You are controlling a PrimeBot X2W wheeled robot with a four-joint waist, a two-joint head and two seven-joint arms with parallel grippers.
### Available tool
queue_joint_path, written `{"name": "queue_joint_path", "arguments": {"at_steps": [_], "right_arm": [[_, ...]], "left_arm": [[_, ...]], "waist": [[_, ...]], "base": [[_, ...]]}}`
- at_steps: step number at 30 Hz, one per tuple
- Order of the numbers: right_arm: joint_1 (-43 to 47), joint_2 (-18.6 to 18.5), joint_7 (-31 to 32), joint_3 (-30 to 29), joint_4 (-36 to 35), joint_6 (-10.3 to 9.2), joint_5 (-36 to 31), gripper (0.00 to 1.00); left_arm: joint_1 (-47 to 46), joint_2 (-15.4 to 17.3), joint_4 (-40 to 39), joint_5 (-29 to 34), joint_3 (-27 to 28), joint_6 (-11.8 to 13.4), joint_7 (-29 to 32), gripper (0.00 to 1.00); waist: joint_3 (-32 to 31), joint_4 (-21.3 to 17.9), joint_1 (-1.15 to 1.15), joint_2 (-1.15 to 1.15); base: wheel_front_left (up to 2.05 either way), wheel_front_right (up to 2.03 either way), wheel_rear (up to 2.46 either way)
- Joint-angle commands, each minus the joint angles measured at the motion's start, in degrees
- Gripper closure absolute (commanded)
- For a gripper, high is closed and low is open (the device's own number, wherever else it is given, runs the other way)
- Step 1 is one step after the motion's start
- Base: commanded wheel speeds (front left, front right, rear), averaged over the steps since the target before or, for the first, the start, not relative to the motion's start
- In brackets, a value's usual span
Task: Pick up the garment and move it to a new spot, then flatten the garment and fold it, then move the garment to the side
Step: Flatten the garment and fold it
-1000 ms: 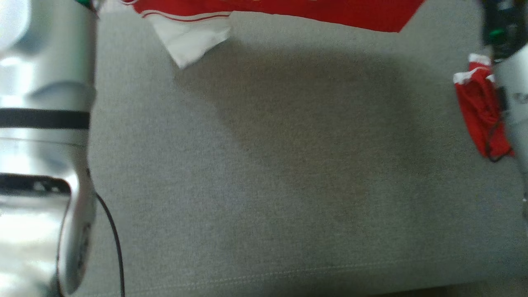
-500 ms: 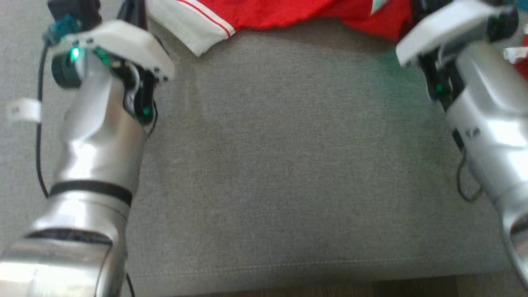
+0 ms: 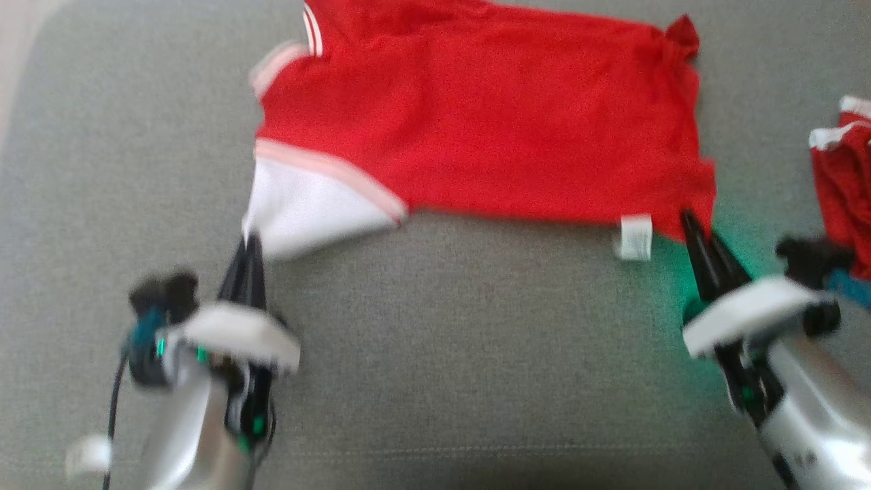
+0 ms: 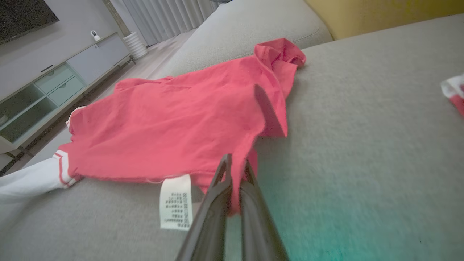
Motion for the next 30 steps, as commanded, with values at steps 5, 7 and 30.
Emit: {"name": "queue_joint_path", "arguments": {"at_steps": [5,7,30], "right_arm": [[10.9,-1.4,2.1,-4.9,-6.8,0.37,-2.6,1.0],[14.4,-1.1,3.8,-7.3,-8.9,0.37,-3.9,1.0],[30.7,12.1,44.6,-27.4,-35.0,0.37,-6.3,1.0]], "left_arm": [[12.6,2.6,-14.4,-0.3,2.8,2.8,3.3,1.0],[17.8,2.8,-20.6,-0.6,3.1,4.5,6.4,1.0],[23.9,7.6,-47.0,-2.7,2.2,8.0,26.9,1.0]], "waist": [[-5.1,0.5,0.0,0.0],[-5.8,0.7,0.0,0.0],[-4.0,-1.0,0.0,0.0]], "base": [[0.0,0.0,0.0],[0.0,0.0,0.0],[0.0,0.0,0.0]]}}
